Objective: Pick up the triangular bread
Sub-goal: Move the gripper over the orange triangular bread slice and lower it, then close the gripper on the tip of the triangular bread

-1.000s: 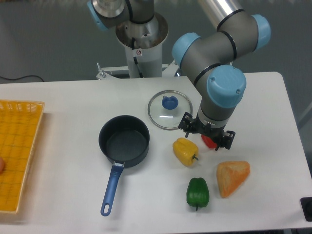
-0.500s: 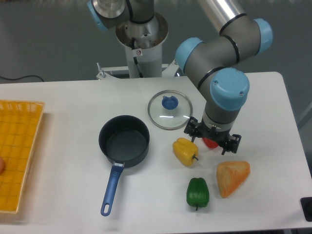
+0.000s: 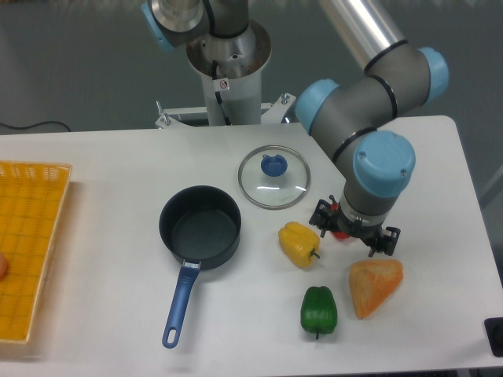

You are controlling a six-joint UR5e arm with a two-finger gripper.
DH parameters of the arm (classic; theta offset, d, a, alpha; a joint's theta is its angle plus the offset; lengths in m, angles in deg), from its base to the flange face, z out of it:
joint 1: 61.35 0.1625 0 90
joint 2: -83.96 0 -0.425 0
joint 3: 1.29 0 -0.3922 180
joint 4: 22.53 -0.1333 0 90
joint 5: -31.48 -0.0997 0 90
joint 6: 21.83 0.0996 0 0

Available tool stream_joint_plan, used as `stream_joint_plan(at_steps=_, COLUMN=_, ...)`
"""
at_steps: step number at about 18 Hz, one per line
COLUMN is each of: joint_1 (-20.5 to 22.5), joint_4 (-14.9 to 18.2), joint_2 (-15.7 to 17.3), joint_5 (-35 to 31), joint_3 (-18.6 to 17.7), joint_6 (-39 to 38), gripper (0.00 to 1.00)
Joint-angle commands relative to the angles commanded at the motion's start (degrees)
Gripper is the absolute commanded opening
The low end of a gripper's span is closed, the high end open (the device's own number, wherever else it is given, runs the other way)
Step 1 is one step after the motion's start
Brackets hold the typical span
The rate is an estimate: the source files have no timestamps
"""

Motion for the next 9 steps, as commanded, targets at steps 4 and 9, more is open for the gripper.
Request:
stream_joint_plan(at_steps=4, joint_1=0.09, joint_4=-2.12, joint_2=-1.41, joint_5=0.09, joint_3=0.53, joint_6=0.18, gripper=1.00)
stream_joint_plan(at_steps=9, joint_1=0.79, joint_4=-4.22, joint_2=-3.43, joint_5=0.09, joint_3=1.14, joint_6=1.49, gripper=0.99)
